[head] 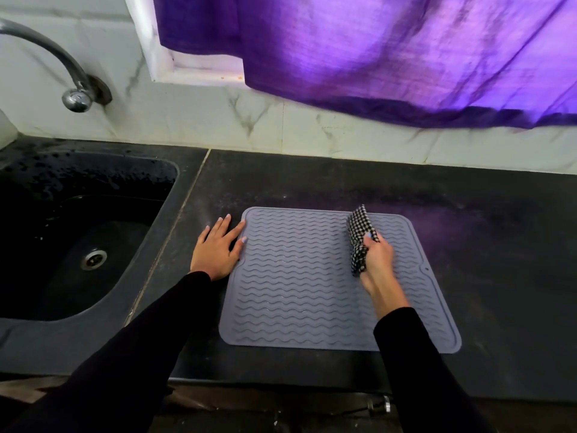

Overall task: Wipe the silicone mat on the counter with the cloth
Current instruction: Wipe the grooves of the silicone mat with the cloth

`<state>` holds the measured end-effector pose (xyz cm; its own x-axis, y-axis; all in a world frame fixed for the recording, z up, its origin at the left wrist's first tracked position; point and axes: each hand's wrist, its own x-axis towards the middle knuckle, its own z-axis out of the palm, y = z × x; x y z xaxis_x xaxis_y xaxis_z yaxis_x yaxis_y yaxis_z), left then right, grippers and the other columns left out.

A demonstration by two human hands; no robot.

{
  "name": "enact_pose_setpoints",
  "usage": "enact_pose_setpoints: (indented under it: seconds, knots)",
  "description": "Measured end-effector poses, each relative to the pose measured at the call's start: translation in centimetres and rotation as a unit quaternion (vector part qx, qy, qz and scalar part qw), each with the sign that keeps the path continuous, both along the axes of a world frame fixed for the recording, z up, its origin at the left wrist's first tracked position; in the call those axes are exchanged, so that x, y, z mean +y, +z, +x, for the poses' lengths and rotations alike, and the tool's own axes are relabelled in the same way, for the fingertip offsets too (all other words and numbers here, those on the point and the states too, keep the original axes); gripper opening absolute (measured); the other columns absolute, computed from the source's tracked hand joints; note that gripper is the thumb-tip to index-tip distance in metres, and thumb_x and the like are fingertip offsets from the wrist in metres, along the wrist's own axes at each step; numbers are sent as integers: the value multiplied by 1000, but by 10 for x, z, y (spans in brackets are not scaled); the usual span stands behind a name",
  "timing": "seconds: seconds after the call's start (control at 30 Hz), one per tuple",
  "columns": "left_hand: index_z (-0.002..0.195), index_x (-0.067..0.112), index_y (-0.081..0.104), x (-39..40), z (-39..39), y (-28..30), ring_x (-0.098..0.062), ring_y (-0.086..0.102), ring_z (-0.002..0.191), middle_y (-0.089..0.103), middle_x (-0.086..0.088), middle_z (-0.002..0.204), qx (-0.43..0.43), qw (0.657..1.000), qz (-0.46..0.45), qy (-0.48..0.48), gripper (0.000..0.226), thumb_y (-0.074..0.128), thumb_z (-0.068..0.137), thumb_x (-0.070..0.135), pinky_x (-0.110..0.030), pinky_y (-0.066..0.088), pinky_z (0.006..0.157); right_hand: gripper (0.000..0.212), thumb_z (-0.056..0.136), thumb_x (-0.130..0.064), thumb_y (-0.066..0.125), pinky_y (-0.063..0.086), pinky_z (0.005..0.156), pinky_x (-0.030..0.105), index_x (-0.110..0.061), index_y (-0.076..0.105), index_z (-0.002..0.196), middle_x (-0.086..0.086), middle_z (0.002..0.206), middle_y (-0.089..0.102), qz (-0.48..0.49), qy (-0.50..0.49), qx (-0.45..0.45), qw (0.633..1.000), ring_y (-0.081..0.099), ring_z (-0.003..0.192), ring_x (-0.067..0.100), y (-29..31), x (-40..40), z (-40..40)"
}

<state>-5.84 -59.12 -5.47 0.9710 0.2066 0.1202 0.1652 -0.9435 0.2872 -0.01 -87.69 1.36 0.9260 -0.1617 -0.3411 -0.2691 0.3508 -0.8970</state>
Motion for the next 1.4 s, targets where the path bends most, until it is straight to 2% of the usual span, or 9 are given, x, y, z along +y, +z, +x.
enact_pose_setpoints:
  seconds: [0.07,0.17,0.3,0.4,0.67,1.1,1.2,1.3,1.4]
  knots:
    - [143,36,26,1,0,1,-18,15,144,21,-3,155,8,1000,-13,-5,71,7,81,64,-38,7,116,40,95,-1,41,38,102,30,-7,48,134,9,141,47,-202,12,-37,979,48,123,22,4,-10,-6]
    - [136,27,45,-9,7,15,-25,20,142,31,-10,150,13,996,-80,45,51,36,92,52,-48,10,114,44,95,-4,43,17,118,35,-12,44,137,3,151,32,-454,82,-122,879,26,141,21,-9,-27,-14]
    - [96,24,70,-66,15,36,-27,49,119,57,-9,122,-105,982,-146,-65,27,53,83,41,-50,39,99,54,88,-2,46,1,117,28,-13,38,141,4,154,26,-611,161,-158,759,19,144,18,-39,-33,-25]
    - [93,21,73,-111,23,32,-25,48,119,54,-8,124,-48,960,-225,-158,13,68,81,22,-42,39,102,61,84,-5,49,-2,115,24,-17,36,142,1,153,27,-663,136,-175,715,20,143,15,-45,-29,-31]
    - [94,29,74,-126,33,21,-15,42,121,51,7,131,-50,973,-180,-135,16,70,78,32,-28,20,92,61,82,-7,51,2,116,25,-17,39,141,1,152,30,-668,126,-175,712,24,142,15,-45,-28,-29]
    - [88,14,57,-132,24,24,-19,34,126,40,-8,125,-88,983,-130,-96,13,51,91,25,-40,20,99,59,85,-9,50,5,117,26,-21,38,141,-1,153,29,-664,126,-168,718,22,142,12,-42,-28,-32]
    - [92,10,49,-108,8,33,-23,39,118,39,-12,122,-128,979,-161,-6,9,44,93,17,-45,25,98,52,89,-9,48,13,117,30,-22,42,139,-3,151,34,-618,114,-149,763,27,141,16,-38,-27,-29]
    - [95,5,52,-68,-9,35,-28,45,108,41,-15,119,-171,961,-176,126,18,41,96,19,-50,28,97,42,95,-13,44,30,112,41,-23,46,136,2,144,44,-486,60,-71,869,37,134,26,-21,-21,-26]
    - [88,2,57,-35,-25,31,-33,50,99,46,-17,113,-208,928,-190,243,29,44,96,26,-50,32,94,45,94,-6,44,22,116,44,-18,44,137,2,148,38,-462,76,-114,876,29,139,25,-8,-2,-37]
